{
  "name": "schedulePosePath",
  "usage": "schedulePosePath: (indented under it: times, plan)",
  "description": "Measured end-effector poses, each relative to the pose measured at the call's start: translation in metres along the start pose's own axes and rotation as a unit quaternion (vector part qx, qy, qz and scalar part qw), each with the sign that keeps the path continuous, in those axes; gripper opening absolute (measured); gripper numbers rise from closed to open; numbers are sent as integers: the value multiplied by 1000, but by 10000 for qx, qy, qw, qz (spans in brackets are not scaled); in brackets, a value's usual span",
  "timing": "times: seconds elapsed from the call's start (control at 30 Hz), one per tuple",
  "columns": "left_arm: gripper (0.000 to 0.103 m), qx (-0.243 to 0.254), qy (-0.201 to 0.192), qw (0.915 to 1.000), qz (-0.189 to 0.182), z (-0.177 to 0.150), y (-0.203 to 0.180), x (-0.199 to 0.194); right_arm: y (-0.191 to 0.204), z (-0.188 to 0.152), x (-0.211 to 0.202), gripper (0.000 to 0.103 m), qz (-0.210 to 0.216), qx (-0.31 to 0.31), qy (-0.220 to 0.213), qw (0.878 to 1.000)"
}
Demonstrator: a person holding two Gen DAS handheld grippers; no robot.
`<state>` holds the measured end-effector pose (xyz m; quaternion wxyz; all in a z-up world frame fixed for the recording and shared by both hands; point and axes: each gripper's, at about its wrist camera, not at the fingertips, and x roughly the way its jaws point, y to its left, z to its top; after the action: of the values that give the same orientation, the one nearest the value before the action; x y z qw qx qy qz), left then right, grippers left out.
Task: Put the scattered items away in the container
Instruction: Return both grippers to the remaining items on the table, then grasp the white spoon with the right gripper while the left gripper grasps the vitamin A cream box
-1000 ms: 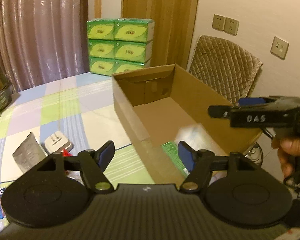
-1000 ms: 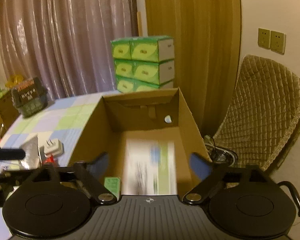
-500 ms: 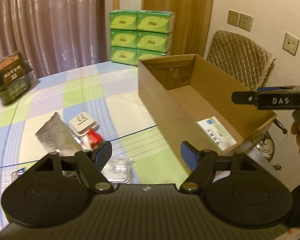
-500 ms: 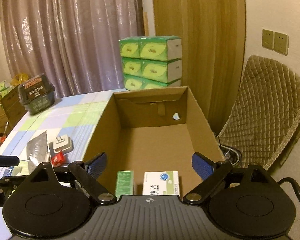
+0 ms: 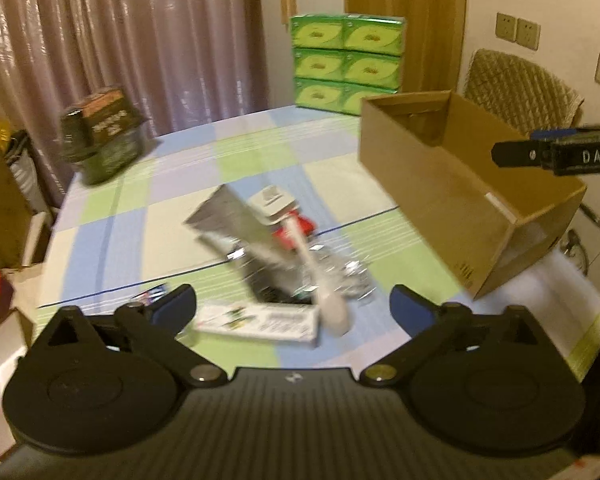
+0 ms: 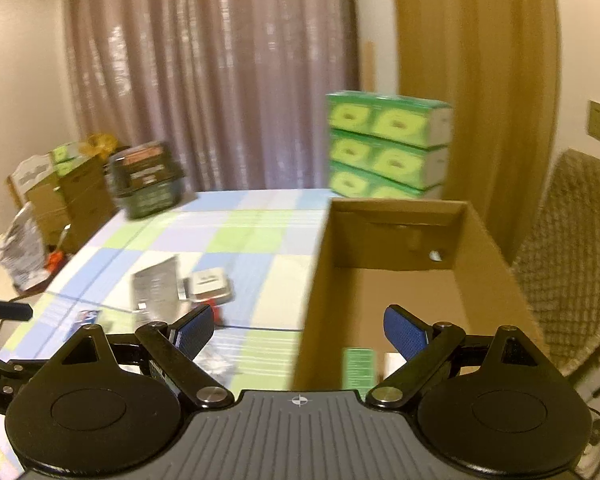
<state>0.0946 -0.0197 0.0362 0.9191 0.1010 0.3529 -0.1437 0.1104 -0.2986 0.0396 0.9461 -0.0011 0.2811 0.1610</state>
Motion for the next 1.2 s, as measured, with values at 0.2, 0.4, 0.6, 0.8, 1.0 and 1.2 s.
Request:
schedulePosePath:
  times: [0.2,0.4,0.6,0.8,1.0,1.2]
  plan:
    - [102,85,229,9992,304,-22,31,-13,40,-4,8,89,337,-303,92,9989]
    - [102,226,395,9984,338,-36,53,-11,70,-14,17,89,542,-643,252,9961]
    - [102,577,500,9971,23,-42,63,6,91,-30,38,89,664,-962,498,9919]
    - [102,927,674,9930,-272,-48,64,33,100,-52,67,89,669,-1123,898,9873]
    - [102,1330,702,9878,-408,-52,61,63,108,-64,98,76,716,-1177,1142,9839]
    - [102,1888,628,9786,-524,-54,54,88,113,-79,125,57,678,-1130,1338,9822]
